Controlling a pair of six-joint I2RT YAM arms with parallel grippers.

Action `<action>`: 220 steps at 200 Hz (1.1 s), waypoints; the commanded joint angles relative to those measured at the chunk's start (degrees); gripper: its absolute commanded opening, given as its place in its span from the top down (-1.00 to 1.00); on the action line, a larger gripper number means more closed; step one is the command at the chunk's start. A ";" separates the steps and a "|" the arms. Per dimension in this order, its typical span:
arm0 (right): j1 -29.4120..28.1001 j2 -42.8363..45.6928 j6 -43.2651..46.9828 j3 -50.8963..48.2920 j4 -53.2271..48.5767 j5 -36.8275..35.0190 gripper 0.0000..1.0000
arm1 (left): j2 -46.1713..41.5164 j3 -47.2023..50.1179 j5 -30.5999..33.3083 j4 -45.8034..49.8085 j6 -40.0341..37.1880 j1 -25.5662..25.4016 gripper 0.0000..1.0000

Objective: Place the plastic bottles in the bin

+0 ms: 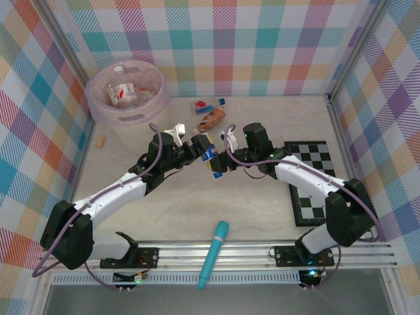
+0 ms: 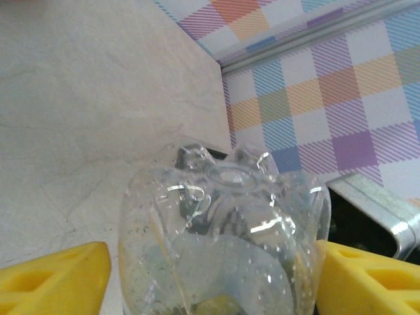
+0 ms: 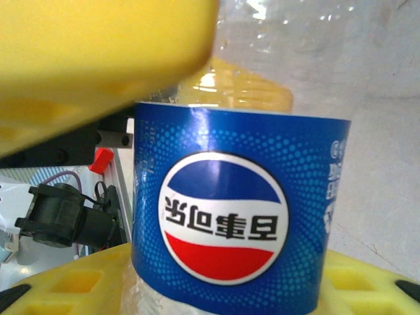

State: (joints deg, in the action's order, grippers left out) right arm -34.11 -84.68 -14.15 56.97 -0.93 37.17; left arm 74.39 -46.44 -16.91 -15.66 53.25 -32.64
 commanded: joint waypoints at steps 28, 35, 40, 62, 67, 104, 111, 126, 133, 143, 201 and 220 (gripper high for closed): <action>-0.96 -0.22 -1.32 1.34 4.87 1.68 -0.08 | 1.09 -2.07 -2.25 -3.16 0.64 -0.84 -0.38; -0.90 -0.37 -1.21 1.55 4.64 1.53 -0.08 | 1.03 -2.24 -2.09 -2.93 0.55 -0.84 -0.30; -0.97 -0.47 -1.10 1.78 4.41 1.44 -0.09 | 1.09 -2.40 -2.01 -2.74 0.34 -0.84 -0.22; -0.96 -1.01 -1.03 2.29 3.85 1.41 -0.09 | 1.41 -3.87 -2.20 -0.93 -0.72 -0.83 -0.13; -1.03 -1.18 -1.13 2.42 3.85 1.49 -0.10 | 1.67 -4.25 -2.32 -0.55 -0.93 -0.80 -0.12; -0.94 -0.97 -0.70 3.59 2.08 0.75 -0.50 | 2.45 -7.48 -1.84 3.41 -3.58 -0.67 -0.12; -0.88 -0.56 -0.30 4.06 1.02 0.59 -0.57 | 2.43 -8.37 -1.75 4.52 -4.35 -0.51 -0.11; 0.02 0.92 0.11 5.03 -0.62 1.95 -0.70 | 2.52 -11.10 -1.90 7.46 -6.18 0.41 -0.10; 0.45 1.82 0.79 5.93 -2.55 1.99 -0.74 | 2.51 -12.61 -2.07 9.07 -7.29 1.00 -0.10; 0.95 3.55 2.01 7.02 -5.58 0.47 -0.97 | 2.46 -15.09 -2.29 11.64 -9.00 2.20 -0.10; 3.70 13.62 6.40 7.93 -21.56 -13.53 -0.99 | 3.94 -35.23 -2.87 26.22 -18.96 16.92 -0.04; 3.79 15.27 6.08 4.86 -22.53 -14.51 -0.99 | 5.62 -41.40 -1.77 27.69 -19.65 23.33 -0.03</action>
State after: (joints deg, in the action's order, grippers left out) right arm -30.30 -70.39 -9.93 64.73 -16.95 26.70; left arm 78.54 -81.25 -19.27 7.03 37.69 -15.42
